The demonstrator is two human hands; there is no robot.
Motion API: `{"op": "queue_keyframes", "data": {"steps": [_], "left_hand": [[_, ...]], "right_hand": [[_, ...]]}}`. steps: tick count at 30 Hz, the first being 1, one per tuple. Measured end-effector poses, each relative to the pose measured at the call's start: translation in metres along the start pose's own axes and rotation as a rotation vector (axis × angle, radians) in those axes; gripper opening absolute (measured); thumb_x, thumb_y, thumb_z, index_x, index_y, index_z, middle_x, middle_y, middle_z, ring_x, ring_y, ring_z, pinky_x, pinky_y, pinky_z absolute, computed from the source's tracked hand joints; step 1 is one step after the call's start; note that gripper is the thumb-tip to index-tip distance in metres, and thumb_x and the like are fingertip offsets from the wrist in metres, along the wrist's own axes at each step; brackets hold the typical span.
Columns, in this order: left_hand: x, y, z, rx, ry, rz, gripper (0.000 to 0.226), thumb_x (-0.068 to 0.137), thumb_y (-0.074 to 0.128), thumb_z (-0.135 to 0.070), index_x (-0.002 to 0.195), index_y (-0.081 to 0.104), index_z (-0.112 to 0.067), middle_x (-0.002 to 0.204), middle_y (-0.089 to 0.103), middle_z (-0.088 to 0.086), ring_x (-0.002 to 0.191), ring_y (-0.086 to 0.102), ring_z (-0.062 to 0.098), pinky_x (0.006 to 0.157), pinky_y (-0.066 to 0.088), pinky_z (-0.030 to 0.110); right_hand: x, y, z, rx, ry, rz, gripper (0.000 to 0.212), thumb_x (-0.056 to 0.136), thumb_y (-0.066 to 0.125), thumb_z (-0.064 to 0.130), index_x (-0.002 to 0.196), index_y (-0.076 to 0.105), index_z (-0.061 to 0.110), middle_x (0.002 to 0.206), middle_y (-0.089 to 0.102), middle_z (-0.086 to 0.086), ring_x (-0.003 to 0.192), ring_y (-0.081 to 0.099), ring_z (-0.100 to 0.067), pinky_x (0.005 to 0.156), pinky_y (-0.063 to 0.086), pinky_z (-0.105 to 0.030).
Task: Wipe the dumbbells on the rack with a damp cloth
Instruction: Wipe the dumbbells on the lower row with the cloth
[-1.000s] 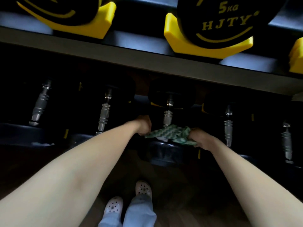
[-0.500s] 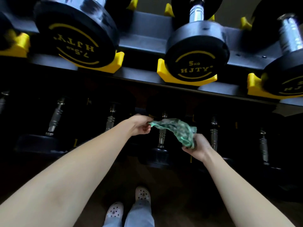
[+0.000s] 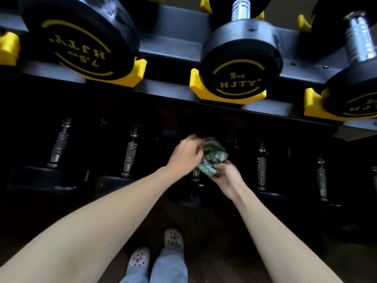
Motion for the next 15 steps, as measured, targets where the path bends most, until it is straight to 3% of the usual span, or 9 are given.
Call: {"op": "queue_keyframes", "data": {"steps": [3, 6, 8, 10, 12, 14, 15], "left_hand": [[-0.017, 0.026, -0.026, 0.259, 0.297, 0.195, 0.030, 0.091, 0.048, -0.010, 0.119, 0.058, -0.006, 0.116, 0.056, 0.010, 0.106, 0.056, 0.025, 0.085, 0.046, 0.033], [-0.035, 0.046, -0.036, 0.396, 0.562, 0.375, 0.021, 0.082, 0.047, -0.016, 0.092, 0.061, -0.004, 0.093, 0.062, 0.011, 0.092, 0.063, 0.030, 0.070, 0.054, 0.036], [-0.041, 0.054, -0.030, 0.444, 0.633, 0.491, 0.041, 0.078, 0.032, -0.026, 0.094, 0.063, -0.004, 0.091, 0.067, 0.012, 0.103, 0.062, 0.030, 0.073, 0.056, 0.039], [-0.047, 0.055, -0.029, 0.489, 0.716, 0.545, 0.050, 0.079, 0.028, -0.027, 0.104, 0.064, -0.004, 0.092, 0.069, 0.012, 0.116, 0.058, 0.029, 0.077, 0.056, 0.041], [-0.046, 0.047, -0.029, 0.438, 0.713, 0.502, 0.045, 0.077, 0.033, -0.023, 0.100, 0.067, -0.004, 0.089, 0.070, 0.011, 0.105, 0.064, 0.029, 0.075, 0.057, 0.037], [-0.030, 0.032, -0.017, 0.361, 0.571, 0.359, 0.040, 0.074, 0.037, -0.018, 0.093, 0.070, -0.004, 0.087, 0.068, 0.012, 0.083, 0.068, 0.030, 0.066, 0.058, 0.033], [-0.020, 0.021, -0.007, 0.301, 0.454, 0.237, 0.039, 0.075, 0.038, -0.016, 0.097, 0.070, -0.005, 0.090, 0.068, 0.014, 0.081, 0.068, 0.031, 0.065, 0.058, 0.034]], "right_hand": [[0.000, 0.008, -0.006, 0.331, 0.128, 0.089, 0.034, 0.091, 0.035, 0.018, 0.116, 0.054, 0.005, 0.106, 0.064, -0.016, 0.095, 0.062, -0.029, 0.076, 0.055, -0.042], [0.000, 0.015, -0.002, 0.364, 0.157, 0.160, 0.046, 0.083, 0.052, 0.039, 0.113, 0.060, 0.005, 0.109, 0.068, -0.016, 0.094, 0.068, -0.029, 0.075, 0.057, -0.042], [0.000, 0.014, 0.000, 0.303, 0.153, 0.165, 0.040, 0.083, 0.057, 0.033, 0.108, 0.063, 0.002, 0.104, 0.070, -0.016, 0.088, 0.070, -0.027, 0.075, 0.058, -0.038], [0.005, 0.007, 0.002, 0.258, 0.153, 0.116, 0.024, 0.089, 0.054, 0.020, 0.098, 0.063, 0.000, 0.087, 0.072, -0.015, 0.075, 0.072, -0.024, 0.064, 0.060, -0.032], [0.011, 0.000, 0.006, 0.217, 0.139, 0.065, 0.020, 0.093, 0.047, 0.014, 0.097, 0.060, -0.001, 0.078, 0.072, -0.013, 0.070, 0.071, -0.022, 0.061, 0.058, -0.029], [0.022, -0.008, 0.013, 0.078, 0.076, -0.036, 0.017, 0.094, 0.047, 0.010, 0.104, 0.058, 0.001, 0.081, 0.071, -0.011, 0.078, 0.067, -0.023, 0.069, 0.056, -0.033], [0.029, -0.016, 0.019, -0.038, 0.008, -0.125, 0.020, 0.093, 0.050, 0.008, 0.111, 0.057, 0.004, 0.087, 0.069, -0.009, 0.086, 0.065, -0.024, 0.074, 0.053, -0.035]]}}
Point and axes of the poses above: each hand's wrist, its own x-axis towards the middle knuckle, its own y-axis out of the palm, z = x × y, the point moved 8 cm from there along x, towards the middle knuckle
